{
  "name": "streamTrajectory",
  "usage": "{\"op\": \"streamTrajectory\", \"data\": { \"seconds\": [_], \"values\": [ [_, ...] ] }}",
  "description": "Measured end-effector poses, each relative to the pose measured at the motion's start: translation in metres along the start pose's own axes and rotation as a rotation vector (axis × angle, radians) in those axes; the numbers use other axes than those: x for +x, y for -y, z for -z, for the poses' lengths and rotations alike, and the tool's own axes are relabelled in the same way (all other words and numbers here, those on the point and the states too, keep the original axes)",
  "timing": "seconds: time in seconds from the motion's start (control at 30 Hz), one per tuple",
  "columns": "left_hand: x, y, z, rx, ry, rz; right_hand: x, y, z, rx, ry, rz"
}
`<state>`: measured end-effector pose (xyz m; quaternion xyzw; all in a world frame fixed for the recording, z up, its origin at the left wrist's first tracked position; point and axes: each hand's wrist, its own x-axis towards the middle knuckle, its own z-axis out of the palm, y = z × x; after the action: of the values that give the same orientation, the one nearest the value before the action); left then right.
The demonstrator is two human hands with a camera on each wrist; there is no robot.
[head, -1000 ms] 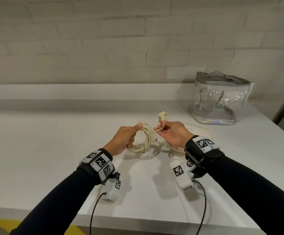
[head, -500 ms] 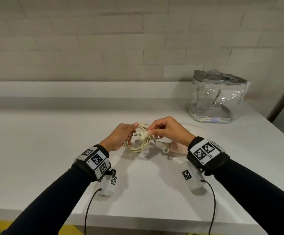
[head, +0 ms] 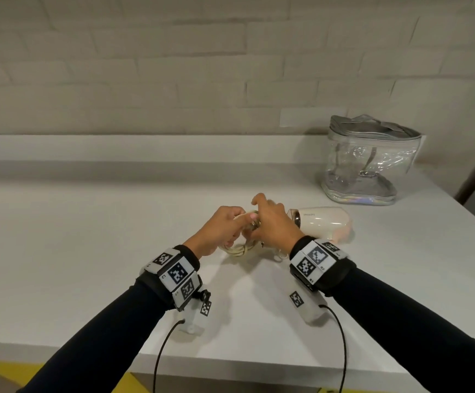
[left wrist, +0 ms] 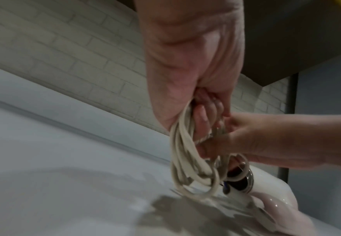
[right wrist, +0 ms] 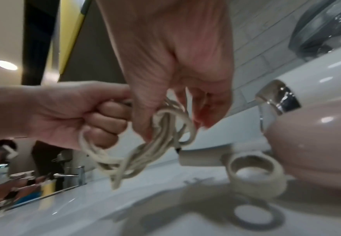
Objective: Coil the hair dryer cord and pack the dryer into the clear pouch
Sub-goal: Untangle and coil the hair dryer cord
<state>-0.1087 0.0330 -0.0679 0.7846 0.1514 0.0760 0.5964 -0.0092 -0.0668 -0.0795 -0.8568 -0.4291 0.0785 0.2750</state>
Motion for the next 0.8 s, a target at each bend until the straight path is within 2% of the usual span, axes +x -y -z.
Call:
{"op": "streamTrajectory", "data": {
  "seconds": [0.07,0.17,0.27,0.43,0.57,0.63,0.8],
  "values": [
    [0.001,-0.001,-0.004,-0.049,0.045,-0.005,0.002,-0.003,0.001,-0.028,0.014,-0.002],
    [0.005,0.0,-0.006,-0.194,0.049,0.038,0.002,0.0,0.0,0.396,-0.007,0.01],
    [0.007,0.004,-0.006,-0.272,0.038,0.091,0.003,-0.003,-0.002,0.811,0.144,-0.115],
    [0.008,0.001,-0.01,-0.241,0.084,0.107,-0.003,-0.017,-0.005,1.124,0.35,-0.212],
    [0.011,0.004,-0.006,-0.285,0.071,0.129,-0.006,-0.035,0.007,1.562,0.545,-0.284],
    [0.011,0.007,-0.005,-0.317,0.081,0.142,-0.004,-0.039,0.01,1.544,0.579,-0.336],
    [0.009,0.01,-0.008,-0.224,0.145,0.166,0.003,-0.034,0.01,1.453,0.494,-0.605]
  ]
}}
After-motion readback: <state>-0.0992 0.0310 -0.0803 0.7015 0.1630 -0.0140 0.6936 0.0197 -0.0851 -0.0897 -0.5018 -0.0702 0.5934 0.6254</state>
